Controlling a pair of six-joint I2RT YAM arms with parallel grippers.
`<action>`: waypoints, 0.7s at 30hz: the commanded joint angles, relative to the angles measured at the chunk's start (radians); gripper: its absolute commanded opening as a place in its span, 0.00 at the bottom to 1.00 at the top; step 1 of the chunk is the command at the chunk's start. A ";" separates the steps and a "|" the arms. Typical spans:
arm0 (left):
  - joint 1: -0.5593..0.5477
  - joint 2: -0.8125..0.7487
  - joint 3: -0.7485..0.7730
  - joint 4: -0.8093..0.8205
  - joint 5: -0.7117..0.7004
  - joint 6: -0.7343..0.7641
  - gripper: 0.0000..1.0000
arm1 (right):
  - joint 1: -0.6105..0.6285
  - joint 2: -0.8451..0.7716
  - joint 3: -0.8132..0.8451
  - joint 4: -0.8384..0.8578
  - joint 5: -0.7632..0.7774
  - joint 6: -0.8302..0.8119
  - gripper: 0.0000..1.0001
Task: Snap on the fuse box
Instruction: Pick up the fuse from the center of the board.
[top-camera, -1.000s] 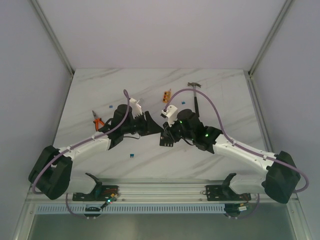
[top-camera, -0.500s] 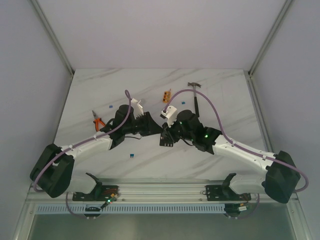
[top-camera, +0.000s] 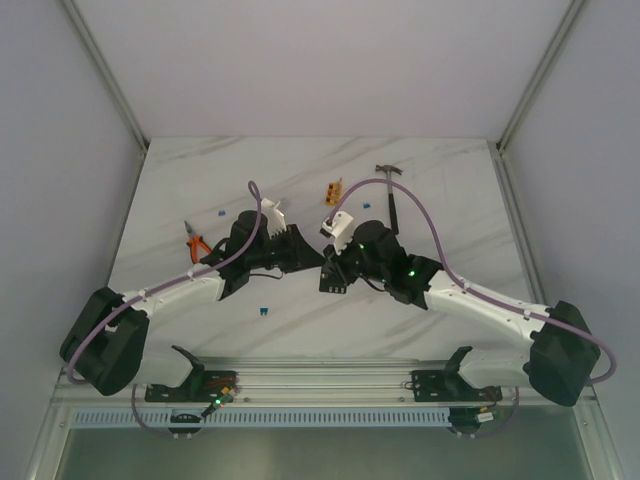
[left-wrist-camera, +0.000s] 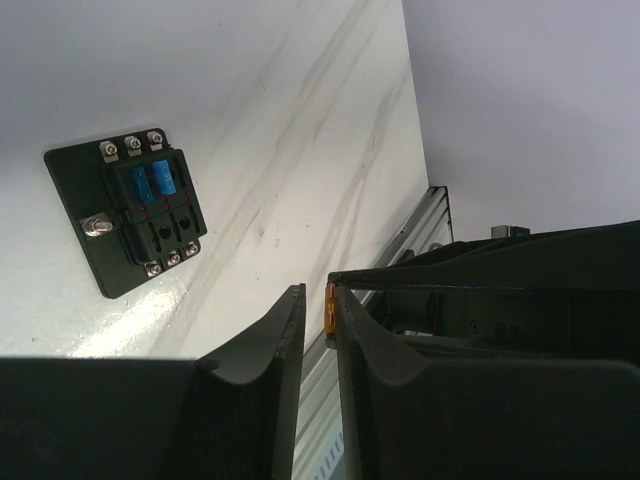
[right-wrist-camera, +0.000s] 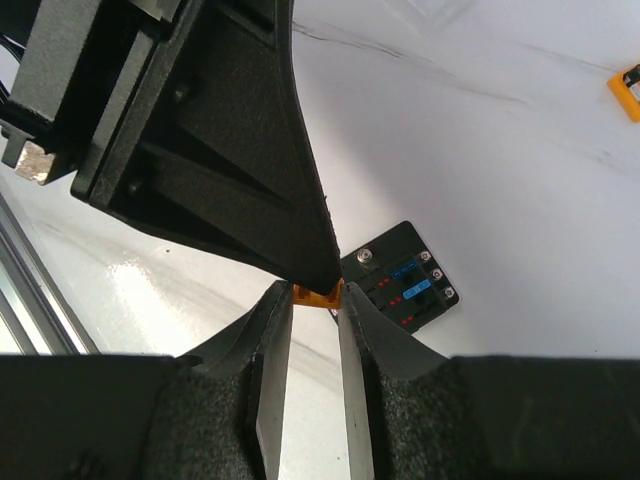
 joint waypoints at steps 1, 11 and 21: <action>-0.008 -0.003 -0.018 -0.020 -0.007 0.004 0.26 | 0.004 0.004 -0.009 0.072 0.016 -0.004 0.16; -0.008 -0.015 -0.013 -0.027 -0.021 0.009 0.05 | 0.005 0.024 0.001 0.082 0.012 -0.002 0.16; -0.006 -0.028 0.006 -0.067 -0.079 0.038 0.00 | 0.004 0.031 0.029 0.048 0.035 0.010 0.34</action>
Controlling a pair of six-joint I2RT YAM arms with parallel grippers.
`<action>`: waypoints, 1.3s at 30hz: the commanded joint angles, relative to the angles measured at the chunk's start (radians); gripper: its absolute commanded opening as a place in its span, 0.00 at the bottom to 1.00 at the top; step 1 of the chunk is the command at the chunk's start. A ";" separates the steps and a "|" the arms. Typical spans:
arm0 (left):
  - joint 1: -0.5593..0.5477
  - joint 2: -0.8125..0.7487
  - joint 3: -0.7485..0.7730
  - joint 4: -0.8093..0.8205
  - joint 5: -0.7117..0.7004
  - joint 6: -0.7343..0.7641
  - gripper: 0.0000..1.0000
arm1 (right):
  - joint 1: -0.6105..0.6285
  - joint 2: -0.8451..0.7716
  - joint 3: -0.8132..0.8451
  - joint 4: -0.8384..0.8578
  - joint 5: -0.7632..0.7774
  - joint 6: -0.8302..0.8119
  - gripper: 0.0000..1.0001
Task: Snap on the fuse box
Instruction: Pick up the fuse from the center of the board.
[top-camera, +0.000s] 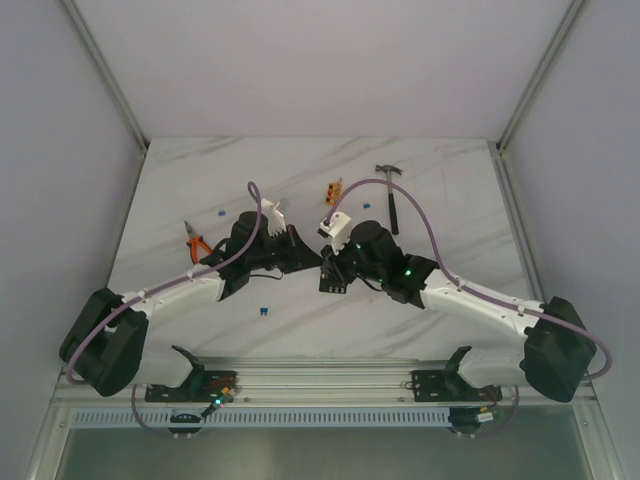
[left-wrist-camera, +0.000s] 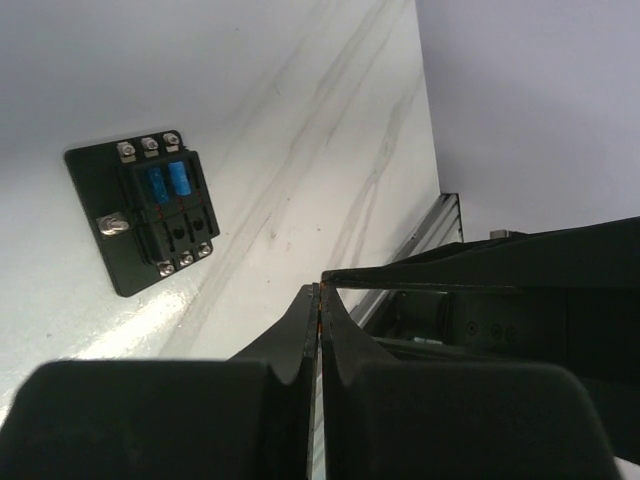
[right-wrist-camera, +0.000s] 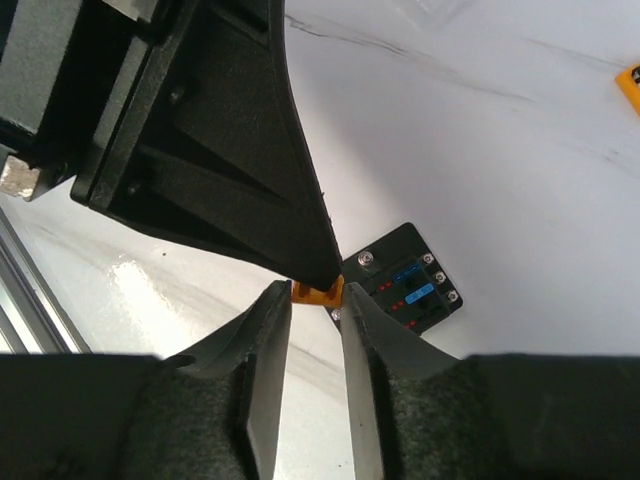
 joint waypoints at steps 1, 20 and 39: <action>-0.003 -0.030 0.007 -0.057 -0.064 0.032 0.00 | 0.003 0.002 0.031 0.026 0.033 0.012 0.37; 0.005 -0.239 -0.169 0.300 -0.294 -0.162 0.00 | -0.071 -0.181 -0.212 0.570 0.001 0.576 0.50; -0.006 -0.292 -0.287 0.698 -0.294 -0.399 0.00 | -0.153 -0.047 -0.289 1.051 -0.216 0.916 0.42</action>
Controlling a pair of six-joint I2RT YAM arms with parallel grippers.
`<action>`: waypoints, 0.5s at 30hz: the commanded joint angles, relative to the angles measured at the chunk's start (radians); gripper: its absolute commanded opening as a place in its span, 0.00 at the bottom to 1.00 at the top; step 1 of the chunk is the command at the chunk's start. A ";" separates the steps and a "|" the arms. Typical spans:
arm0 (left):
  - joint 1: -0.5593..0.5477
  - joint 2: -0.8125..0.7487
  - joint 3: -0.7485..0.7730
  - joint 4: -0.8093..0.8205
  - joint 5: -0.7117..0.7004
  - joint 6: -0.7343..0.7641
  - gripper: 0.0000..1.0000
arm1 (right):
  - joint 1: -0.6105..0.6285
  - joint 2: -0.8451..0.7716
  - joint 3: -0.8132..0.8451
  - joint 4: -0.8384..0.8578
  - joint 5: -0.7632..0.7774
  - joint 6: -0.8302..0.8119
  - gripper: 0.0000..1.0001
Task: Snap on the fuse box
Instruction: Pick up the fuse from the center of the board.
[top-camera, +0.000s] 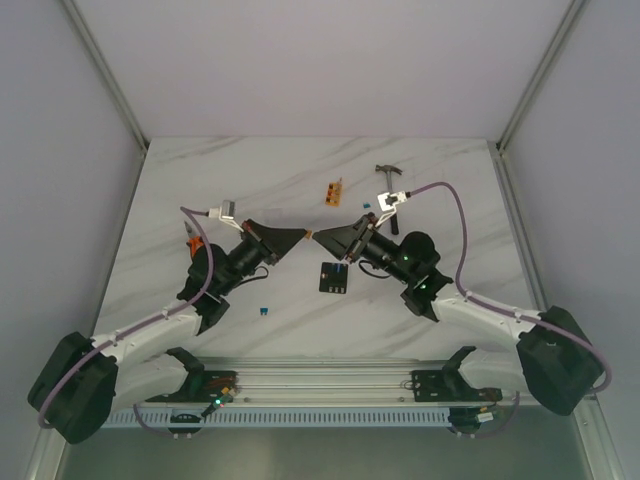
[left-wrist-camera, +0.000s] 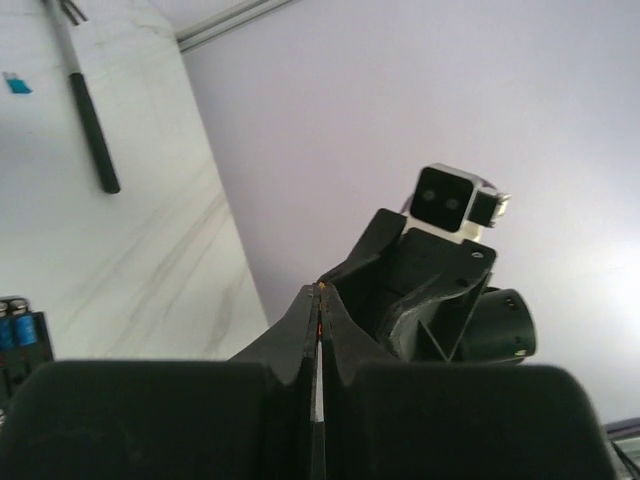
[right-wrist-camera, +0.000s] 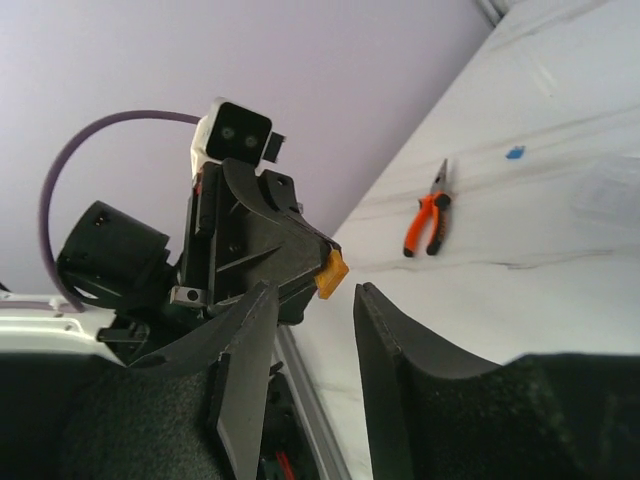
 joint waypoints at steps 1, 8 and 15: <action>-0.009 -0.012 -0.002 0.153 0.005 -0.061 0.00 | -0.003 0.029 -0.008 0.180 -0.038 0.084 0.42; -0.014 -0.007 -0.008 0.206 0.016 -0.086 0.00 | -0.003 0.058 -0.017 0.278 -0.033 0.134 0.38; -0.025 0.003 -0.015 0.250 0.017 -0.101 0.00 | -0.003 0.092 -0.022 0.361 -0.028 0.175 0.33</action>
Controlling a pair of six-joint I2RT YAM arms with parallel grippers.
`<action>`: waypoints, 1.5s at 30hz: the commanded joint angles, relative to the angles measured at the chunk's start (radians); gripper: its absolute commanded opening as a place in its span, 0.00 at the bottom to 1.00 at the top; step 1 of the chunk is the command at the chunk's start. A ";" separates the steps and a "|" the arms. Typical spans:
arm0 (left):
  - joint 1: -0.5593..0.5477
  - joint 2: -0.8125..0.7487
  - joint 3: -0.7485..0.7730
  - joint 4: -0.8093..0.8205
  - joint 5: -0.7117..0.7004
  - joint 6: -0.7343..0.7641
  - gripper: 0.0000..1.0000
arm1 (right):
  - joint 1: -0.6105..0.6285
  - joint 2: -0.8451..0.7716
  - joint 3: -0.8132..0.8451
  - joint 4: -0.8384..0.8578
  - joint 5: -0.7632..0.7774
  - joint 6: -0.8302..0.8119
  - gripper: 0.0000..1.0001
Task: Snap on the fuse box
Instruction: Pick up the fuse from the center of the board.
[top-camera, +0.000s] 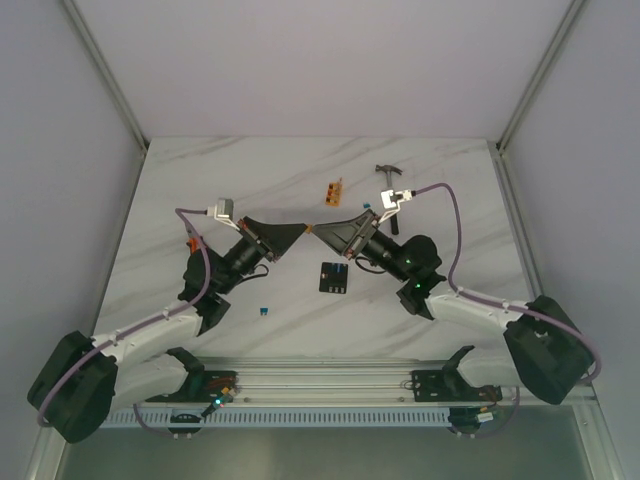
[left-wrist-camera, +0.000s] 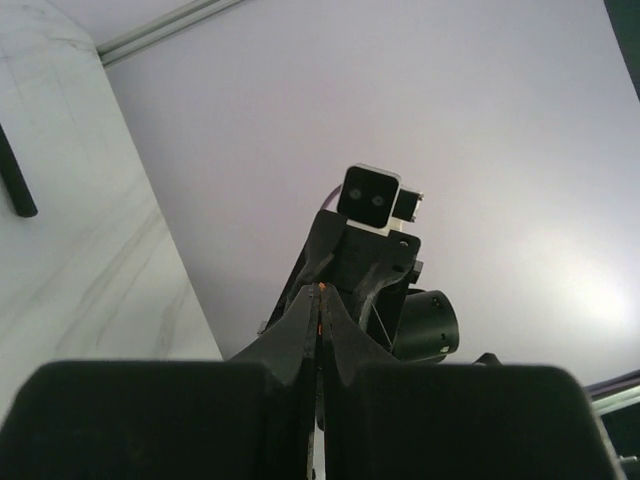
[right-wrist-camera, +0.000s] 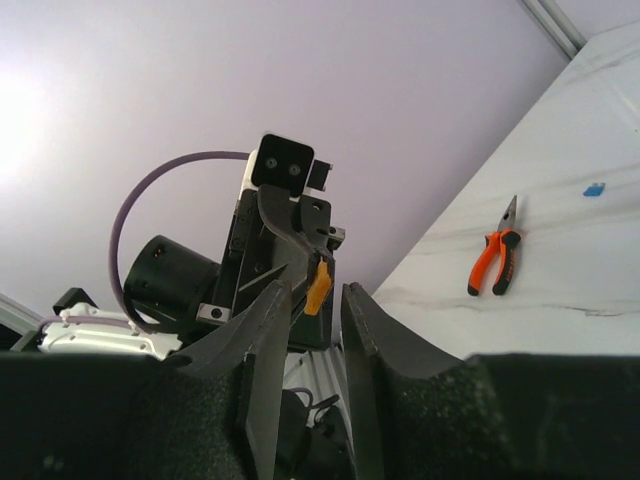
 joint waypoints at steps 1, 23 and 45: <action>-0.013 0.003 -0.013 0.105 0.012 -0.028 0.00 | -0.003 0.021 -0.011 0.123 -0.004 0.037 0.32; -0.035 0.033 -0.023 0.114 -0.002 -0.043 0.03 | -0.003 0.042 -0.010 0.153 -0.045 0.051 0.00; -0.034 0.199 0.212 -0.728 -0.029 0.464 0.66 | -0.035 -0.135 0.320 -1.258 0.251 -0.422 0.00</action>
